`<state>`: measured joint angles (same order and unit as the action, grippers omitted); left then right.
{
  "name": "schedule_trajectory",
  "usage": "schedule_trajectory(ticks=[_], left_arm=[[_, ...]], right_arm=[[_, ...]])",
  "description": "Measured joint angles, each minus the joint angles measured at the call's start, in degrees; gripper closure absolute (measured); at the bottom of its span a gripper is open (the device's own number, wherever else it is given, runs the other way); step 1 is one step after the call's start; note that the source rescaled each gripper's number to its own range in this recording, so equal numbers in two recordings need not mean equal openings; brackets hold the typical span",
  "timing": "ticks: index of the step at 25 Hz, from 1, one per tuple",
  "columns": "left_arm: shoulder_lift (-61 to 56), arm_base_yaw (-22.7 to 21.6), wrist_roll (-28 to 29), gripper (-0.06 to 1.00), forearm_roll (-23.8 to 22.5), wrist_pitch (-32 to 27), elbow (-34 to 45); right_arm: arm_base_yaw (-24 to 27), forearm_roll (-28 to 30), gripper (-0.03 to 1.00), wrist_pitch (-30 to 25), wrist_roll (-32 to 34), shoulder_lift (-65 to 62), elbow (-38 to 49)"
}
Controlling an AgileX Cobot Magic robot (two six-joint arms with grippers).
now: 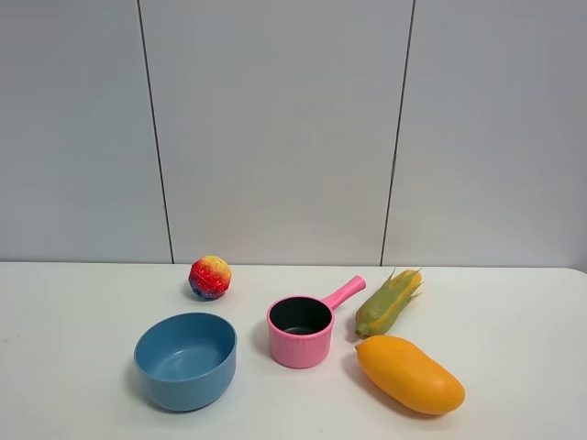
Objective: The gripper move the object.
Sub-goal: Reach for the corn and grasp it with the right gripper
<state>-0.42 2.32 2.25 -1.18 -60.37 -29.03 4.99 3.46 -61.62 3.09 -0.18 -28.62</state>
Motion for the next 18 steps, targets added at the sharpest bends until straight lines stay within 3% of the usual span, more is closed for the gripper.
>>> schedule_trajectory(ticks=[18], left_arm=[[0.0, 0.0, 0.0, -0.06, 0.0, 0.0, 0.0]], right_arm=[[0.0, 0.0, -0.03, 0.0, 0.0, 0.0, 0.0]])
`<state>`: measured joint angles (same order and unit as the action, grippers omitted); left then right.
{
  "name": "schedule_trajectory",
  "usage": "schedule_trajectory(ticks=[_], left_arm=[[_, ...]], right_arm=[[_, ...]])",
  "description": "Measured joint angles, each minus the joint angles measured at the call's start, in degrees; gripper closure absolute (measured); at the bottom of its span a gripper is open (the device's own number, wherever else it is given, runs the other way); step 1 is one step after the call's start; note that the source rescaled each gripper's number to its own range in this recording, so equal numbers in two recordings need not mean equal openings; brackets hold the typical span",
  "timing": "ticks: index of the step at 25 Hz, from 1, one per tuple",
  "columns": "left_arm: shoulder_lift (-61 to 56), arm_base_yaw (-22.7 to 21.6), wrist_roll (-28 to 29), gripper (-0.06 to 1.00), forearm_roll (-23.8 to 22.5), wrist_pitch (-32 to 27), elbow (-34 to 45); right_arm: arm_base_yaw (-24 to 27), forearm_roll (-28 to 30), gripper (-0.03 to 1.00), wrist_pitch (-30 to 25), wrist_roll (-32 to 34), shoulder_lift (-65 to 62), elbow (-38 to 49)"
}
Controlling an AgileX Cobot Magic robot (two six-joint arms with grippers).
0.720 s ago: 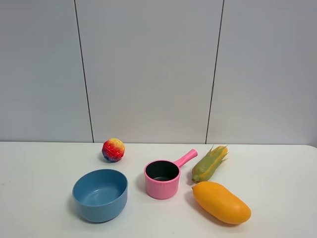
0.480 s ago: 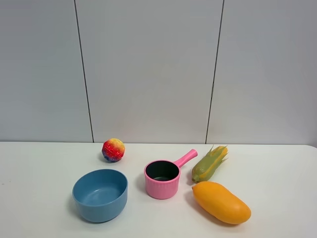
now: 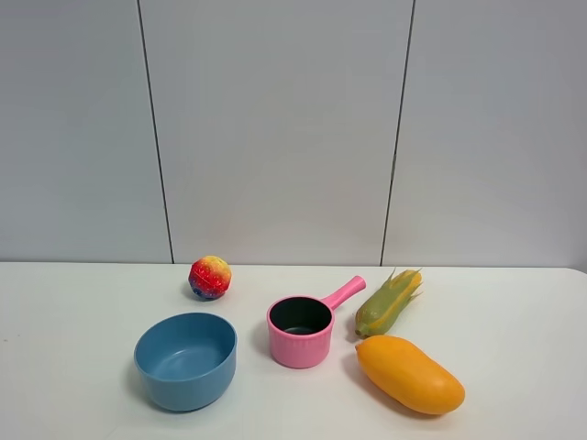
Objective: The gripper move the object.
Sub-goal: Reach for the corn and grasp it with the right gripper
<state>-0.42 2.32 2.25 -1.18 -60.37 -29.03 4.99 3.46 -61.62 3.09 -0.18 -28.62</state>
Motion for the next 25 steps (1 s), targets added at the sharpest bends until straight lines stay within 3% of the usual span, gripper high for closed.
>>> schedule_trajectory(ticks=[25], left_arm=[[0.0, 0.0, 0.0, -0.06, 0.0, 0.0, 0.0]], right_arm=[[0.0, 0.0, -0.03, 0.0, 0.0, 0.0, 0.0]])
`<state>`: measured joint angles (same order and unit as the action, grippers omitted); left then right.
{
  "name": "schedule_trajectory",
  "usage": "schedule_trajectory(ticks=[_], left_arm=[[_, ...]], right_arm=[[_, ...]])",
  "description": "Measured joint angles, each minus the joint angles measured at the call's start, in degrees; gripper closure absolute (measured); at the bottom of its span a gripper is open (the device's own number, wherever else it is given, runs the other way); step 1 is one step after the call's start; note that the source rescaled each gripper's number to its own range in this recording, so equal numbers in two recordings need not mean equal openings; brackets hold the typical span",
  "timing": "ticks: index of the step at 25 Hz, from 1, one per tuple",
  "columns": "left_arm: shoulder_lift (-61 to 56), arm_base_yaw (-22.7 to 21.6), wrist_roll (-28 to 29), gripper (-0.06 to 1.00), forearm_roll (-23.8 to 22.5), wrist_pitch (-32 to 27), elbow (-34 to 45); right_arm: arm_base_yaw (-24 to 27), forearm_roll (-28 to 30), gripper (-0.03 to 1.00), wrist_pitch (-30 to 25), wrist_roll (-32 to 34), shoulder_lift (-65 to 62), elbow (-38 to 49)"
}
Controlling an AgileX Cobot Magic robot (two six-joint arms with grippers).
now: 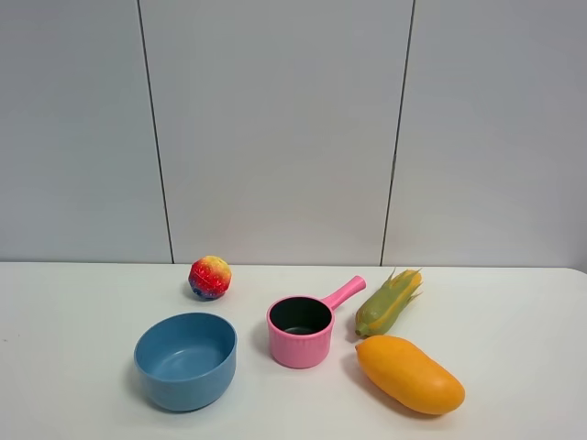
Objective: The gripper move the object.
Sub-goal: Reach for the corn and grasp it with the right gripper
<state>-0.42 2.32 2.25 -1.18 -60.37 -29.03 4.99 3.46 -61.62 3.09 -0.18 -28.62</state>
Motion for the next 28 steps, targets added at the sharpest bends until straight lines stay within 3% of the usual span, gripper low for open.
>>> schedule_trajectory(ticks=[6, 11, 17, 21, 25, 28], left_arm=[[0.0, 0.0, 0.0, -0.06, 0.0, 0.0, 0.0], [0.0, 0.0, 0.0, -0.06, 0.0, 0.0, 0.0], [0.0, 0.0, 0.0, -0.06, 0.0, 0.0, 0.0], [0.0, 0.0, 0.0, -0.06, 0.0, 0.0, 0.0], [0.0, 0.0, 0.0, -0.06, 0.0, 0.0, 0.0], [0.0, 0.0, 0.0, -0.06, 0.0, 0.0, 0.0]], right_arm=[[0.0, 0.0, -0.03, 0.0, 0.0, 0.6, 0.0], [0.0, 0.4, -0.03, 0.6, 0.1, 9.0, -3.3], [0.0, -5.6, -0.02, 8.1, 0.3, 28.2, -19.0], [0.0, -9.9, -0.02, 9.7, -0.5, 42.8, -31.1], [-0.2, -15.2, -0.02, 5.0, -1.9, 58.4, -44.5], [-4.3, -13.9, -0.02, 1.1, -1.5, 68.6, -52.4]])
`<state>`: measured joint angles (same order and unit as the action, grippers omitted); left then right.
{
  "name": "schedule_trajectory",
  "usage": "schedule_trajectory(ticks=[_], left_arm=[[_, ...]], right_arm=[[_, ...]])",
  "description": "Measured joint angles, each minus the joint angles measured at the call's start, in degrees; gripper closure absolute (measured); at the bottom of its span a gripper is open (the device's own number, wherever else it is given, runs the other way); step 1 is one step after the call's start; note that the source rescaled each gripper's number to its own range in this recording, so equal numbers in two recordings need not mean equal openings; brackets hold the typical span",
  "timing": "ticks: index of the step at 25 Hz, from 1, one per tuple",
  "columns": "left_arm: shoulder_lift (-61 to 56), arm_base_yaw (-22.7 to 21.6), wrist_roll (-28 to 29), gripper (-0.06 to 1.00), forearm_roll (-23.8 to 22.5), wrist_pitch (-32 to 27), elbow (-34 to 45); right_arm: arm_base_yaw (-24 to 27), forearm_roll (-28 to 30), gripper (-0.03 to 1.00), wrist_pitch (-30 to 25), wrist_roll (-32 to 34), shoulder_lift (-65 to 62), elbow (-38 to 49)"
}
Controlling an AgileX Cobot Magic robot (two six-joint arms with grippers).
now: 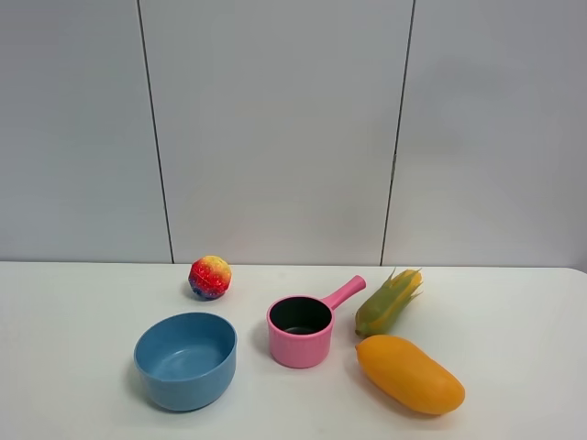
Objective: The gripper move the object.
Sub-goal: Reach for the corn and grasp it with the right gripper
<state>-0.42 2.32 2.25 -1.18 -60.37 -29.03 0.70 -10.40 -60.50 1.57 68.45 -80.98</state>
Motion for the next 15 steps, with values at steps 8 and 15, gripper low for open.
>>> schedule_trajectory(ticks=[8, 15], left_arm=[[0.0, 0.0, 0.0, -0.06, 0.0, 0.0, 0.0], [0.0, 0.0, 0.0, -0.06, 0.0, 0.0, 0.0]], right_arm=[[-14.5, 14.0, -0.02, 0.4, 19.7, 20.5, -9.4], [-18.7, 16.1, -0.02, 4.8, 37.2, 36.0, -9.4]])
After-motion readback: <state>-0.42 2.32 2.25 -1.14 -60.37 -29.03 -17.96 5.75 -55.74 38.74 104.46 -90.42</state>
